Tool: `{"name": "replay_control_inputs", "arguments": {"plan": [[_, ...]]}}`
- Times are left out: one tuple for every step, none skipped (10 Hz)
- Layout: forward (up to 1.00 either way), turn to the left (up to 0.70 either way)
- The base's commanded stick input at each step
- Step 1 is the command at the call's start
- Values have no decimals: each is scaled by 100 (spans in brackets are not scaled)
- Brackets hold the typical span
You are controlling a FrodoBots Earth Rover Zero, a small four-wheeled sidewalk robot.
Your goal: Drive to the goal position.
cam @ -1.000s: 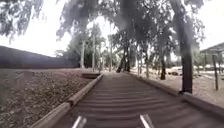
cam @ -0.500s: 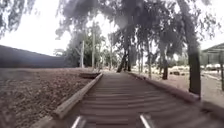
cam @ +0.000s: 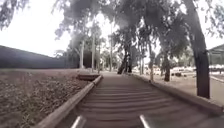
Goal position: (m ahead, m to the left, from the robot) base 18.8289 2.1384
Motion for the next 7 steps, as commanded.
{"name": "replay_control_inputs", "arguments": {"plan": [[100, 0], [100, 0], [100, 0], [100, 0], [100, 0], [100, 0], [100, 0]]}}
